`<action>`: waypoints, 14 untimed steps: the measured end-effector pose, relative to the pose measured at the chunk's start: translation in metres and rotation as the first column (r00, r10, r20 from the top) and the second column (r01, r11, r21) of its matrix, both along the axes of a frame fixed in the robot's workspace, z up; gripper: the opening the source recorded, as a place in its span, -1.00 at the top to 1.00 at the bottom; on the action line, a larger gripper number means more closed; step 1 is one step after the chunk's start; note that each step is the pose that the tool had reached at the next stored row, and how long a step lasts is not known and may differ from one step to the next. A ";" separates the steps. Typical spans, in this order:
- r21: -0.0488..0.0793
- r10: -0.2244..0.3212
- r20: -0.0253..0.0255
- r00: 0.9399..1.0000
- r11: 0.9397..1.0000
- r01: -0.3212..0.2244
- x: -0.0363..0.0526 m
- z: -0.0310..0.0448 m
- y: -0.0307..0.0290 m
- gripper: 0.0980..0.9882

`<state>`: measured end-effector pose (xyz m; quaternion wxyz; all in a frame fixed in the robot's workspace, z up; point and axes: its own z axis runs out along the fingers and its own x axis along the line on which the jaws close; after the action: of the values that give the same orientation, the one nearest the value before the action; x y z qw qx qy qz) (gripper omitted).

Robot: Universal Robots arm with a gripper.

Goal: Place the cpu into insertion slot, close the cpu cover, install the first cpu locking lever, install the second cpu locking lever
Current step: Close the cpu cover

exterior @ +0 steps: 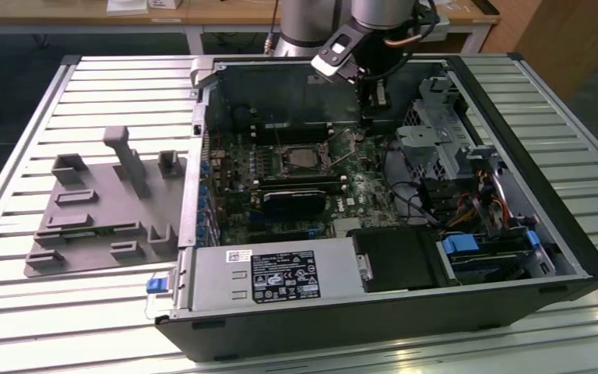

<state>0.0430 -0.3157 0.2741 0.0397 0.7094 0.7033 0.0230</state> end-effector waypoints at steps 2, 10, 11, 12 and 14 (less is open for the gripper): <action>0.000 -0.001 0.000 1.000 1.000 0.001 0.0019 -0.0011 0.0000 0.99; 0.000 -0.003 -0.001 1.000 1.000 0.003 0.0048 -0.0112 0.0000 0.99; 0.000 -0.003 -0.001 1.000 1.000 0.003 0.0049 -0.0124 0.0000 0.99; 0.000 -0.004 -0.001 1.000 1.000 0.004 0.0051 -0.0135 0.0000 0.99; -0.001 -0.004 -0.001 1.000 1.000 0.004 0.0058 -0.0151 0.0000 0.99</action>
<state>0.0488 -0.3157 0.2590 0.0396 0.7107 0.7020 0.0224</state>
